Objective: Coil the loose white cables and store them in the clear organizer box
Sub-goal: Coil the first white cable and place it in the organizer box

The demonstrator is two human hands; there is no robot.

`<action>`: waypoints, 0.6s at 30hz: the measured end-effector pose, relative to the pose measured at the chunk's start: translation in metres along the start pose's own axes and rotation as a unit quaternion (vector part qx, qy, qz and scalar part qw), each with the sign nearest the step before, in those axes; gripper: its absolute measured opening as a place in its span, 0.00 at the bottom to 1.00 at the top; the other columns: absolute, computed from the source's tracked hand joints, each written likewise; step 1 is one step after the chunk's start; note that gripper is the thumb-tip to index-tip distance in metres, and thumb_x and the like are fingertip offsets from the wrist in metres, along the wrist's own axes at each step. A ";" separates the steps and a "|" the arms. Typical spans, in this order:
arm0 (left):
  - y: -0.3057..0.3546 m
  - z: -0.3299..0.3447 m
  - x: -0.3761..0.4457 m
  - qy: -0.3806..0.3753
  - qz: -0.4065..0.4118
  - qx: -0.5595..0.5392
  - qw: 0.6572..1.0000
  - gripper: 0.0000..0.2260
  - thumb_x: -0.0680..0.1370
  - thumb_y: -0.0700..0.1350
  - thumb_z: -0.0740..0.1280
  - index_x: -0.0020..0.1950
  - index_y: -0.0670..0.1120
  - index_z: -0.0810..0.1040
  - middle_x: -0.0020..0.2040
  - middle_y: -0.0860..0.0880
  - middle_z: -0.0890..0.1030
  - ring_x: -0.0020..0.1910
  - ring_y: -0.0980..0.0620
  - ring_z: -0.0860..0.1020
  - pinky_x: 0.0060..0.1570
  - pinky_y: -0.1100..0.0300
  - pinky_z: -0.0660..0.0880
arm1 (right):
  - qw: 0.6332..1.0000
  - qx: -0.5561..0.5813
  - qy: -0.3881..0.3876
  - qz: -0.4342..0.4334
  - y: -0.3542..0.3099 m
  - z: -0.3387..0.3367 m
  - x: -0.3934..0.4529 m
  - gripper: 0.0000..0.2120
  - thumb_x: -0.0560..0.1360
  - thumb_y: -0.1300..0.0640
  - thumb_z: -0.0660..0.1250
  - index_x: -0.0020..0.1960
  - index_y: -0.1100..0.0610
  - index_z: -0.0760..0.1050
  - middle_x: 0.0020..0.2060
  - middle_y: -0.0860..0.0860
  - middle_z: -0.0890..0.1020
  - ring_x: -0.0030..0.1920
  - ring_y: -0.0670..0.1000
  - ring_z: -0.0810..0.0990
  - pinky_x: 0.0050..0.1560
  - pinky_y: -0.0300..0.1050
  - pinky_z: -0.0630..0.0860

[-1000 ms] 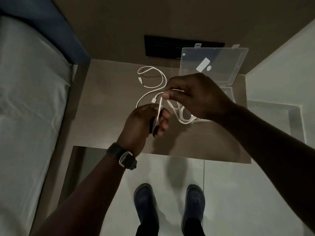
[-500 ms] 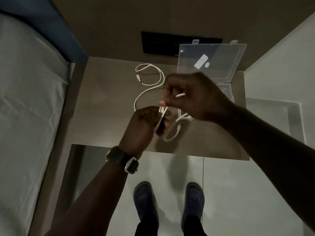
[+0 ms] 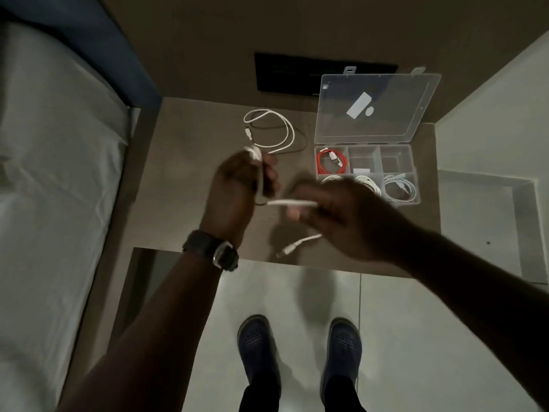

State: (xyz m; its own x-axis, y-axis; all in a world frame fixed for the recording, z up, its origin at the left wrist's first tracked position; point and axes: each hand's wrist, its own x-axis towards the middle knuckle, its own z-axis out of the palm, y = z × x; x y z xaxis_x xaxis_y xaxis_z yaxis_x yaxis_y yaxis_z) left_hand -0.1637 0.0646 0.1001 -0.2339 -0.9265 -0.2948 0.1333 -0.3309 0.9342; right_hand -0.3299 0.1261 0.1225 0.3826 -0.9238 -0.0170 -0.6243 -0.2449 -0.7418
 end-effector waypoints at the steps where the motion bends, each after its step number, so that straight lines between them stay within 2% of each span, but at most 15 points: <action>1: -0.007 0.006 -0.008 -0.038 0.001 0.083 0.996 0.15 0.81 0.36 0.54 0.40 0.38 0.77 0.34 0.41 0.75 0.32 0.46 0.73 0.34 0.58 0.71 | 0.999 -0.011 0.043 -0.008 0.002 -0.012 0.009 0.08 0.80 0.51 0.62 0.46 0.52 0.77 0.30 0.43 0.75 0.32 0.41 0.75 0.34 0.31 0.66; 2: -0.011 0.012 -0.015 -0.068 -0.024 0.116 0.991 0.16 0.81 0.37 0.54 0.40 0.37 0.78 0.33 0.41 0.76 0.31 0.46 0.73 0.31 0.59 0.71 | 0.997 -0.019 0.081 -0.001 0.006 -0.022 0.018 0.08 0.80 0.51 0.63 0.45 0.52 0.78 0.31 0.42 0.76 0.33 0.40 0.76 0.35 0.32 0.66; 3: -0.014 0.015 -0.021 -0.086 -0.066 0.098 0.989 0.16 0.80 0.38 0.54 0.41 0.37 0.79 0.31 0.44 0.75 0.29 0.46 0.73 0.29 0.60 0.70 | 0.994 -0.020 0.109 0.014 0.012 -0.029 0.026 0.08 0.79 0.50 0.65 0.45 0.51 0.78 0.32 0.42 0.77 0.34 0.40 0.77 0.36 0.35 0.68; 5: -0.010 0.018 -0.026 -0.111 -0.138 -0.052 0.983 0.15 0.75 0.40 0.54 0.40 0.38 0.79 0.29 0.47 0.73 0.26 0.50 0.69 0.25 0.62 0.66 | 0.990 0.001 0.130 0.052 0.026 -0.027 0.033 0.09 0.78 0.49 0.67 0.43 0.53 0.80 0.32 0.43 0.79 0.34 0.41 0.78 0.39 0.39 0.71; 6: -0.006 0.018 -0.026 -0.123 -0.158 -0.149 0.968 0.14 0.73 0.42 0.55 0.39 0.39 0.79 0.29 0.48 0.72 0.27 0.51 0.68 0.25 0.62 0.65 | 0.989 0.020 0.129 0.076 0.032 -0.020 0.033 0.10 0.78 0.50 0.67 0.43 0.55 0.80 0.32 0.44 0.79 0.33 0.40 0.77 0.39 0.40 0.71; 8: 0.005 0.013 -0.023 -0.127 -0.168 -0.302 0.930 0.13 0.72 0.42 0.56 0.39 0.40 0.79 0.33 0.48 0.72 0.29 0.52 0.68 0.30 0.63 0.64 | 0.986 0.056 0.110 0.113 0.036 0.001 0.022 0.11 0.79 0.54 0.65 0.44 0.59 0.81 0.34 0.50 0.81 0.34 0.44 0.77 0.41 0.44 0.73; 10: 0.010 0.005 -0.016 -0.105 -0.162 -0.400 0.896 0.13 0.73 0.41 0.55 0.43 0.40 0.79 0.36 0.49 0.74 0.33 0.53 0.73 0.35 0.64 0.69 | 0.986 0.087 0.061 0.126 0.029 0.025 0.002 0.10 0.81 0.55 0.63 0.52 0.57 0.82 0.44 0.50 0.85 0.43 0.47 0.82 0.47 0.45 0.76; 11: 0.010 0.002 -0.013 -0.081 -0.152 -0.416 0.893 0.13 0.74 0.40 0.55 0.46 0.40 0.79 0.38 0.48 0.76 0.36 0.52 0.75 0.38 0.64 0.72 | 0.987 0.093 0.028 0.125 0.022 0.036 -0.008 0.11 0.81 0.53 0.61 0.56 0.55 0.80 0.48 0.50 0.86 0.47 0.48 0.83 0.50 0.46 0.77; 13: 0.004 -0.001 -0.008 -0.031 -0.116 -0.351 0.929 0.13 0.78 0.40 0.55 0.51 0.38 0.78 0.41 0.47 0.78 0.40 0.50 0.79 0.43 0.61 0.77 | 0.991 0.066 -0.043 0.112 0.007 0.046 -0.021 0.12 0.82 0.49 0.58 0.58 0.52 0.77 0.50 0.50 0.85 0.49 0.50 0.83 0.51 0.49 0.79; 15: -0.007 0.002 -0.011 -0.009 -0.078 -0.199 0.977 0.13 0.81 0.40 0.55 0.53 0.37 0.77 0.41 0.44 0.78 0.40 0.47 0.79 0.43 0.59 0.78 | 0.991 0.037 -0.086 0.090 -0.003 0.040 -0.025 0.08 0.82 0.50 0.58 0.52 0.52 0.74 0.42 0.49 0.83 0.42 0.48 0.82 0.44 0.49 0.78; 17: -0.018 0.009 -0.021 -0.034 -0.034 -0.002 0.999 0.11 0.81 0.39 0.56 0.51 0.36 0.77 0.41 0.42 0.78 0.40 0.47 0.78 0.41 0.59 0.76 | 0.995 0.009 -0.081 0.055 -0.008 0.019 -0.020 0.07 0.81 0.53 0.61 0.44 0.50 0.71 0.33 0.46 0.77 0.33 0.42 0.77 0.37 0.37 0.72; 18: -0.023 0.012 -0.026 -0.057 -0.012 0.081 0.995 0.10 0.80 0.38 0.57 0.49 0.36 0.78 0.40 0.41 0.78 0.39 0.48 0.78 0.41 0.58 0.74 | 0.997 -0.010 -0.071 0.040 -0.009 0.006 -0.015 0.06 0.80 0.54 0.62 0.44 0.50 0.72 0.32 0.44 0.77 0.32 0.40 0.75 0.36 0.33 0.69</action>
State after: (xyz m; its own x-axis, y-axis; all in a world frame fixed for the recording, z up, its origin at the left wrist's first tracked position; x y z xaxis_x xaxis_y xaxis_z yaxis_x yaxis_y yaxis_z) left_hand -0.1719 0.0987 0.0883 -0.3443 -0.8890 -0.3018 -0.0281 -0.3116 0.9498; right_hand -0.3265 0.1441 0.1253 0.4227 -0.8900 -0.1709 -0.6690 -0.1792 -0.7214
